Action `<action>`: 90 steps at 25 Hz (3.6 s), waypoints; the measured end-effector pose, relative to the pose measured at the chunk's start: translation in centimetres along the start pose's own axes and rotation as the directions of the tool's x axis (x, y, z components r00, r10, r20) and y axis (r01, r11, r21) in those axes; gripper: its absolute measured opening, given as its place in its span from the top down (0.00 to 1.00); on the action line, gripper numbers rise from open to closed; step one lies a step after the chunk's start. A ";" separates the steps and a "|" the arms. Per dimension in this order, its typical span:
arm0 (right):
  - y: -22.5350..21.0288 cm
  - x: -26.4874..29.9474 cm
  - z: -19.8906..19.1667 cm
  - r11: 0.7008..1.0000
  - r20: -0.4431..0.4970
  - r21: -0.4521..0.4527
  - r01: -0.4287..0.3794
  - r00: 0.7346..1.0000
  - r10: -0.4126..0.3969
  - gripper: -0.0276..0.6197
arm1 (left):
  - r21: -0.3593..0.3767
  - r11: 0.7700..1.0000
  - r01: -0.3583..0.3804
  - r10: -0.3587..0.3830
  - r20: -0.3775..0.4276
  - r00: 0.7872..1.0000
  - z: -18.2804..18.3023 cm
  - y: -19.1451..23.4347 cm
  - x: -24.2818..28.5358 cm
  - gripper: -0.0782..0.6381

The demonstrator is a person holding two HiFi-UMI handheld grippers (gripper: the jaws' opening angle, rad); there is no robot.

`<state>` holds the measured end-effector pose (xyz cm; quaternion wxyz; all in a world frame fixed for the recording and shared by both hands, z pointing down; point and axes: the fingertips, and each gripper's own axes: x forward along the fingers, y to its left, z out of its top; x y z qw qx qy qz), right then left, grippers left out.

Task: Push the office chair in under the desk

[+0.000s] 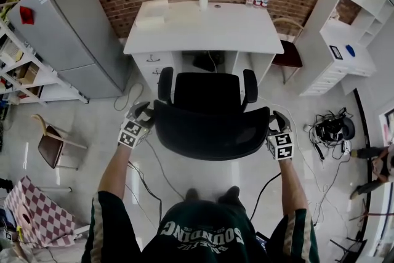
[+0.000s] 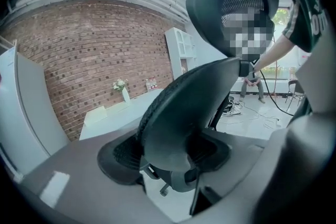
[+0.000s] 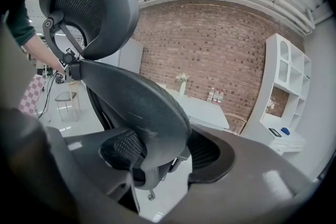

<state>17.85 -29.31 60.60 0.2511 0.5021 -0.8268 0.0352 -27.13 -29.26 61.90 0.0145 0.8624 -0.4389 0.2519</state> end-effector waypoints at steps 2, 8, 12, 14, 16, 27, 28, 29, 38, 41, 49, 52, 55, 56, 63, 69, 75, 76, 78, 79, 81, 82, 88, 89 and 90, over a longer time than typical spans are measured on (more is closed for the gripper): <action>-0.4 0.2 -0.3 1.000 0.007 0.000 -0.004 1.000 0.004 0.56 | 0.002 1.000 0.020 -0.020 0.000 1.000 0.2 -0.5 0.2 0.55; -1.7 0.6 -0.8 1.000 0.003 -0.005 0.002 1.000 -0.002 0.56 | -0.004 1.000 0.011 -0.011 0.015 1.000 0.3 -1.5 0.5 0.55; -1.9 0.4 -0.7 1.000 0.014 0.000 0.008 1.000 -0.008 0.56 | -0.002 1.000 0.004 -0.004 0.010 1.000 0.1 -1.8 0.6 0.55; -1.9 0.2 -0.7 1.000 0.020 0.001 0.011 1.000 -0.011 0.56 | -0.003 1.000 -0.002 0.002 0.001 1.000 -0.1 -1.9 0.5 0.55; -1.8 0.2 -0.9 1.000 0.011 0.003 0.006 1.000 -0.006 0.56 | -0.009 1.000 -0.006 0.005 -0.010 1.000 0.0 -2.1 0.3 0.55; -1.5 -1.2 -1.2 0.989 0.037 0.147 0.023 0.999 -0.028 0.55 | -0.146 0.987 -0.067 0.066 -0.013 0.998 -0.3 -2.3 -0.8 0.47; -1.3 -1.5 -1.1 0.989 0.038 0.147 0.029 0.999 -0.035 0.55 | -0.167 0.983 -0.071 0.071 -0.005 0.997 -0.4 -2.3 -1.2 0.46; -1.1 -1.9 -1.1 0.988 0.038 0.149 0.034 0.998 -0.040 0.54 | -0.179 0.981 -0.074 0.075 -0.001 0.997 -0.5 -2.4 -1.5 0.47; 2.1 -7.2 -2.3 0.980 0.021 0.147 0.138 0.990 -0.142 0.61 | -0.200 0.977 -0.079 0.082 0.010 0.997 -3.0 -4.2 -5.4 0.48; 3.7 -9.4 -1.7 0.971 0.049 0.165 0.171 0.982 -0.181 0.71 | -0.215 0.970 -0.115 0.125 0.036 0.991 -3.0 -5.2 -7.6 0.54; 7.1 -14.7 -0.4 0.962 0.078 0.209 0.175 0.978 -0.195 0.88 | -0.238 0.961 -0.139 0.166 0.099 0.981 0.1 -12.9 -13.1 0.79; 8.3 -17.2 0.2 0.965 0.115 0.220 0.144 0.978 -0.172 0.93 | -0.243 0.956 -0.166 0.193 0.089 0.977 0.9 -16.4 -14.6 0.88; 9.4 -19.5 0.3 0.972 0.150 0.207 0.112 0.978 -0.144 0.95 | -0.271 0.944 -0.189 0.218 0.081 0.972 1.8 -19.2 -16.0 0.88; 9.8 -20.4 0.1 0.973 0.158 0.205 0.102 0.978 -0.136 0.96 | -0.278 0.941 -0.196 0.227 0.084 0.970 2.0 -20.2 -16.5 0.88; 11.1 -25.6 -0.6 0.967 0.193 0.243 0.074 0.973 -0.123 0.96 | -0.315 0.916 -0.248 0.296 0.115 0.948 3.3 -25.2 -19.6 0.88; 11.5 -28.1 -0.7 0.972 0.214 0.230 0.057 0.971 -0.108 0.96 | -0.319 0.914 -0.252 0.304 0.125 0.945 4.4 -27.0 -20.7 0.88; 11.5 -29.3 -0.8 0.975 0.231 0.217 0.050 0.968 -0.102 0.96 | -0.317 0.910 -0.268 0.322 0.131 0.938 4.6 -27.6 -21.9 0.88; 11.5 -29.5 -0.7 0.976 0.234 0.214 0.048 0.967 -0.099 0.96 | -0.318 0.909 -0.270 0.324 0.128 0.937 4.6 -27.7 -22.0 0.88; 11.5 -29.7 -0.5 0.978 0.236 0.206 0.043 0.967 -0.092 0.96 | -0.321 0.907 -0.273 0.326 0.123 0.937 4.6 -27.9 -22.2 0.88; 11.5 -29.7 -0.4 0.978 0.237 0.205 0.041 0.967 -0.090 0.96 | -0.323 0.906 -0.274 0.327 0.121 0.937 4.6 -28.0 -22.2 0.88; 11.6 -29.7 -0.3 0.978 0.239 0.204 0.039 0.967 -0.089 0.96 | -0.325 0.905 -0.275 0.329 0.122 0.936 4.6 -28.0 -22.4 0.88; 11.7 -29.7 -0.3 0.978 0.241 0.204 0.038 0.967 -0.088 0.96 | -0.324 0.905 -0.276 0.330 0.124 0.936 4.7 -28.0 -22.5 0.88; 12.0 -29.2 -0.2 0.979 0.244 0.200 0.030 0.967 -0.079 0.96 | -0.322 0.904 -0.282 0.337 0.129 0.933 4.7 -27.5 -22.6 0.88; 12.0 -29.1 -0.1 0.980 0.245 0.199 0.028 0.966 -0.078 0.96 | -0.320 0.904 -0.282 0.337 0.128 0.933 4.7 -27.4 -22.5 0.88; 12.0 -29.0 0.0 0.980 0.247 0.199 0.027 0.966 -0.077 0.96 | -0.319 0.905 -0.283 0.337 0.127 0.933 4.7 -27.3 -22.5 0.88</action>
